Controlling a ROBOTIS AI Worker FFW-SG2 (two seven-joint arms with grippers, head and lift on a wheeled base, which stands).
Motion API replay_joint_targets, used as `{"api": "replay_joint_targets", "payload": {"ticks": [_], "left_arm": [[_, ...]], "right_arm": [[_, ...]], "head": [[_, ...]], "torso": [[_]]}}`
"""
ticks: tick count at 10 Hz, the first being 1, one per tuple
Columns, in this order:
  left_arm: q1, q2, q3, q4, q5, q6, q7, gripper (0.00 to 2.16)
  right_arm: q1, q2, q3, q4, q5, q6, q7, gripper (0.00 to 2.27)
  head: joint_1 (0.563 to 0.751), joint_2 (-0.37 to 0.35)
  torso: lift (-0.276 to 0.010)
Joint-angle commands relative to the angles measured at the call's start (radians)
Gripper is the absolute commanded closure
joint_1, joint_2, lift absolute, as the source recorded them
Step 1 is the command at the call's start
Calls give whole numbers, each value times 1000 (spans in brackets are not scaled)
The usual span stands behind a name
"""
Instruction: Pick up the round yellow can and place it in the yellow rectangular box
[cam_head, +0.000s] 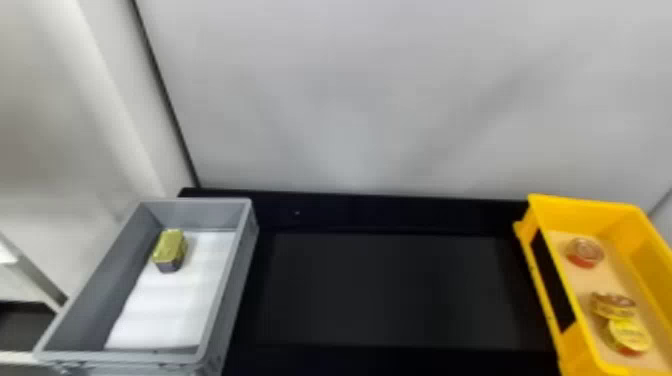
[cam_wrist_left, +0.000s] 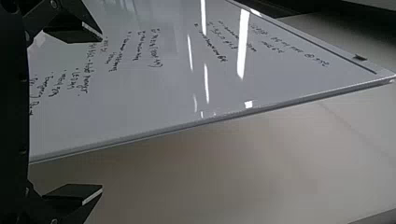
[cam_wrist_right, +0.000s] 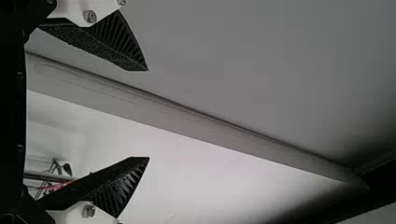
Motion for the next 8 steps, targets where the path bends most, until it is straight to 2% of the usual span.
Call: {"api": "replay_joint_targets", "payload": {"ticks": [1, 4, 6, 8], "left_arm": [[-1, -3, -2, -1, 0, 0, 0, 136], [3, -3, 1, -4, 0, 0, 0, 136], [3, -3, -2, -4, 0, 0, 0, 137], [1, -3, -5, -4, -2, 0, 0, 137]], "right_arm": [[-29, -4, 6, -4, -147, -1, 3, 88], [-26, -7, 11, -62, -127, -43, -60, 87], [-36, -15, 11, -145, -98, 80, -52, 102], [-46, -53, 16, -209, -61, 220, 7, 171]], "head": [[694, 14], [694, 14], [694, 14], [694, 14]], "torso": [[-68], [-68], [-68], [-68]]}}
